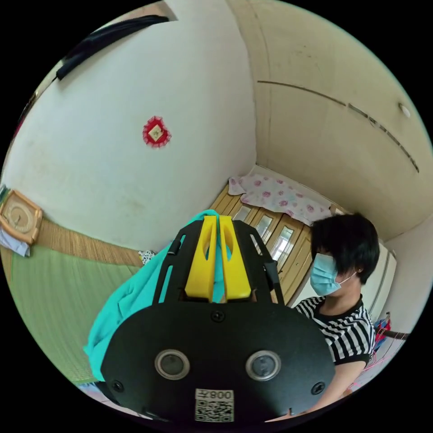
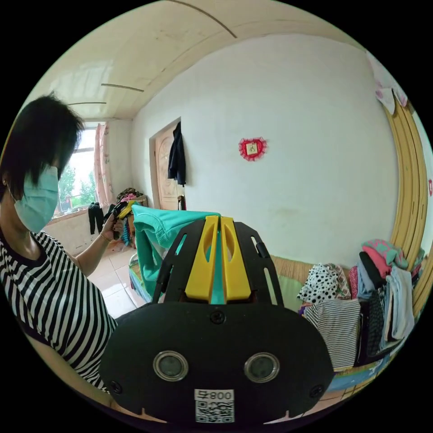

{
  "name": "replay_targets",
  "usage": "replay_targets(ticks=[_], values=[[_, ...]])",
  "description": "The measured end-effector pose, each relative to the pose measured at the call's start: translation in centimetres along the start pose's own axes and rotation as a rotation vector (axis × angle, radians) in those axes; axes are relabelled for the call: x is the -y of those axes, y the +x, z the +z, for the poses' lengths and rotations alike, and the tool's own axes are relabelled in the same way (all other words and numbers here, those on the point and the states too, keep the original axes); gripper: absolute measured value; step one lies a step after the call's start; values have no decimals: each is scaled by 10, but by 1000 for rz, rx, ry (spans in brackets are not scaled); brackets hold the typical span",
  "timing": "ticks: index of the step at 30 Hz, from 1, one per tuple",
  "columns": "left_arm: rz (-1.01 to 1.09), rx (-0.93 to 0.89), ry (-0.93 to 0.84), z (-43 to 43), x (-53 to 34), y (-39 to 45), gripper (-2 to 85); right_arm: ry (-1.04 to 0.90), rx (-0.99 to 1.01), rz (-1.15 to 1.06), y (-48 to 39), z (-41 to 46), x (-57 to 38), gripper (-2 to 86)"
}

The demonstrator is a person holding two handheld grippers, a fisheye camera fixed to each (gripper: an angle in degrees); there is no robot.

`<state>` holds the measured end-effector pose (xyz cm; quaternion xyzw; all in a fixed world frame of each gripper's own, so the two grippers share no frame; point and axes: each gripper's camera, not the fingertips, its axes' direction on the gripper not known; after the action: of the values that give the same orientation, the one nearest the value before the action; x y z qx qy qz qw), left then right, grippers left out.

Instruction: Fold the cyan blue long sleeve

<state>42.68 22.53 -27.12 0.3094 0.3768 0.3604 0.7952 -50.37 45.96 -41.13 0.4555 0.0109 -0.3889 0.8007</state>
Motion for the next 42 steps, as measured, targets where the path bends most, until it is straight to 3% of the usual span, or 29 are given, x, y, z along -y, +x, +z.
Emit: replay_targets(ticks=[14, 26, 33, 40, 42], values=[[388, 106, 152, -48, 62, 156, 7, 227, 22, -169, -37, -55, 29, 4], [444, 207, 200, -62, 95, 153, 7, 265, -6, -236, -23, -25, 19, 4], [371, 359, 133, -34, 149, 67, 9, 82, 45, -162, 80, 122, 43, 4], [0, 722, -87, 30, 195, -171, 16, -297, 118, 50, 244, 413, 46, 6], [-187, 705, -139, 36, 188, -243, 20, -422, 133, 141, 288, 491, 25, 7]])
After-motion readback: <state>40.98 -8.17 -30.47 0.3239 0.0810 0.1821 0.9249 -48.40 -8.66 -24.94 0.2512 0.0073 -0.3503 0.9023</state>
